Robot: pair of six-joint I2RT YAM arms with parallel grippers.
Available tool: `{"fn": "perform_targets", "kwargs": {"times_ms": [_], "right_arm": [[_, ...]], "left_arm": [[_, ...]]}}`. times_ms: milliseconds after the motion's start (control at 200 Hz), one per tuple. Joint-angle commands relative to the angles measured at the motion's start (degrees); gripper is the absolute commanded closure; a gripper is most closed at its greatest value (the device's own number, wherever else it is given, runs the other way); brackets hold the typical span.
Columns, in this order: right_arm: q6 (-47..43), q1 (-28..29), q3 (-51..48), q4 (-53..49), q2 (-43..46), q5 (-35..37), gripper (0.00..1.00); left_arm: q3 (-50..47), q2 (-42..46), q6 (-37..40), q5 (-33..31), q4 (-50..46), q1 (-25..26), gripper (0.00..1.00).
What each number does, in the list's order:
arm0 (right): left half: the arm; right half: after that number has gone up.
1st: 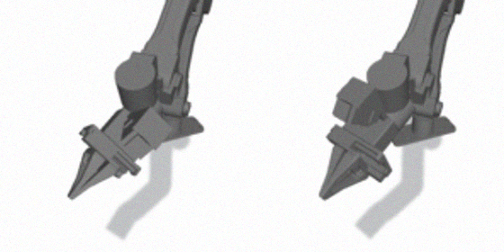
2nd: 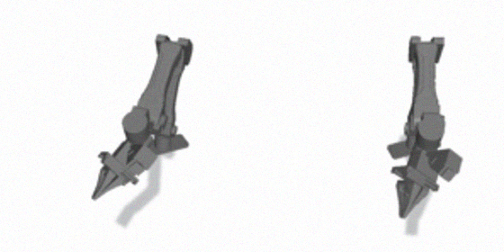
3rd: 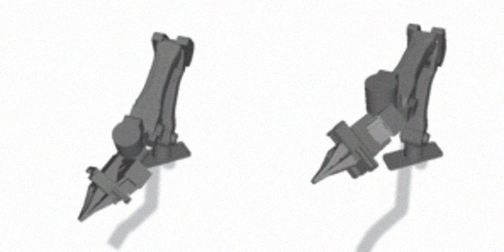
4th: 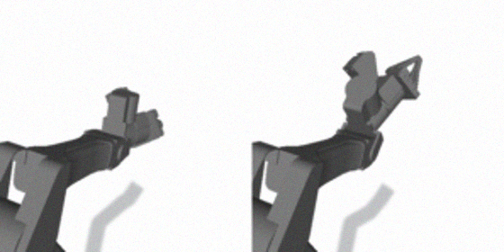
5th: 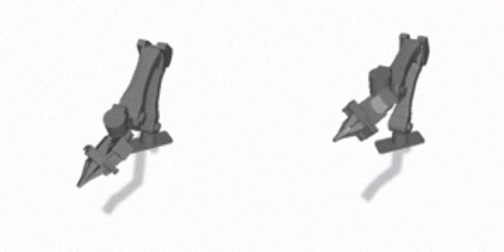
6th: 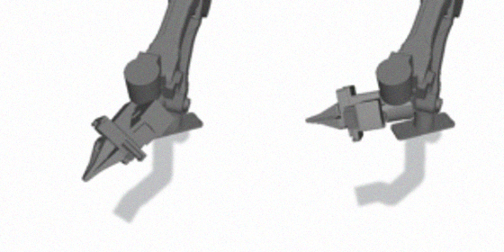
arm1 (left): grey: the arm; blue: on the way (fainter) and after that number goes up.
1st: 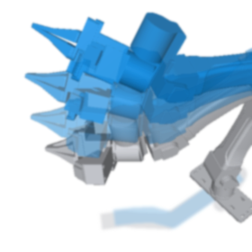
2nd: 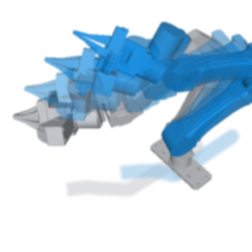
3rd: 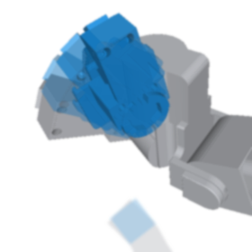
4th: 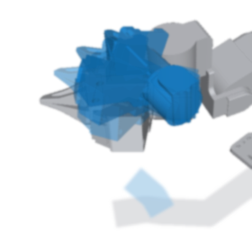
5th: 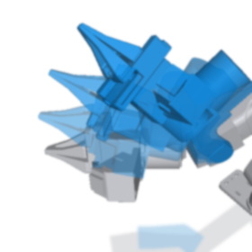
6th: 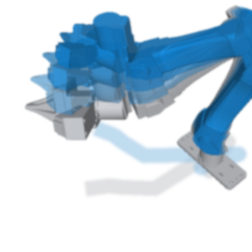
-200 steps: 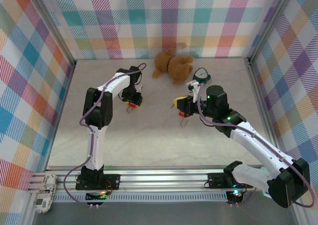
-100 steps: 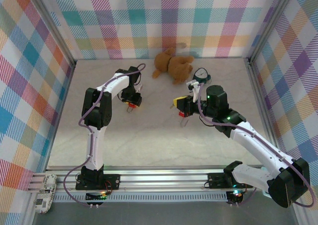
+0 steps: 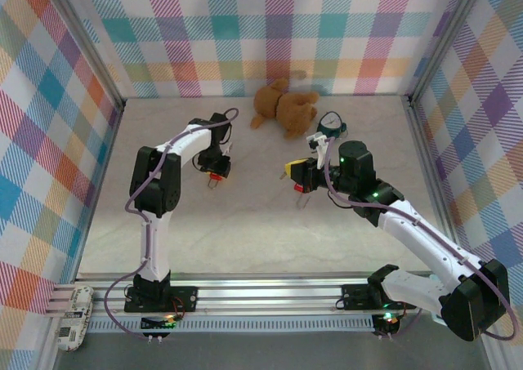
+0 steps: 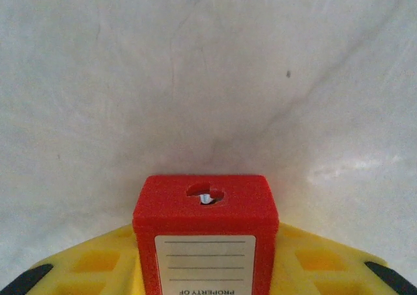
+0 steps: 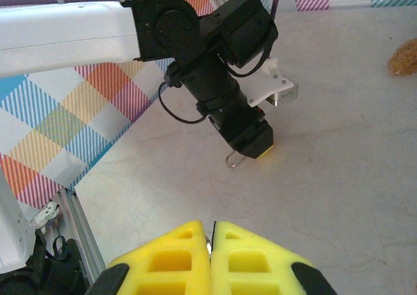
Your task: Unlock with the key
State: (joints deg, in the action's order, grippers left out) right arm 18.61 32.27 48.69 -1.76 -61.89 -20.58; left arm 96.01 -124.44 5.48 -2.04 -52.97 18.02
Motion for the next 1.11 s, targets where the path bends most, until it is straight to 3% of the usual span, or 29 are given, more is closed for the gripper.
{"fn": "perform_targets", "kwargs": {"times_ms": [0, 265, 470, 560, 735, 1100], "right_arm": [[-0.24, 0.29, -0.26, 0.79, 0.45, 0.20, 0.97], [-0.53, 0.72, 0.35, 1.12, -0.25, 1.82, 0.97], [-1.66, 3.41, 2.46, 0.53, -2.05, 4.76, 0.97], [-1.99, 4.56, 2.69, 0.90, -1.86, 7.10, 0.97], [-3.22, 6.63, 3.00, 0.15, -2.17, 11.00, 0.97], [-0.50, 16.84, 3.58, 4.28, -5.14, 19.84, 0.97]], "left_arm": [[-4.64, 3.50, -2.16, 0.25, -1.95, 1.51, 0.63], [-19.47, 20.15, -4.44, 1.33, 15.40, 8.40, 0.67], [-38.66, 36.12, -3.48, -3.60, 39.94, 16.96, 0.70], [-47.43, 43.18, -3.54, -3.73, 50.32, 18.68, 0.66], [-61.01, 55.96, -2.47, -7.26, 65.80, 22.56, 0.67], [-73.17, 72.27, 1.48, -18.38, 74.10, 34.79, 0.70]]}}
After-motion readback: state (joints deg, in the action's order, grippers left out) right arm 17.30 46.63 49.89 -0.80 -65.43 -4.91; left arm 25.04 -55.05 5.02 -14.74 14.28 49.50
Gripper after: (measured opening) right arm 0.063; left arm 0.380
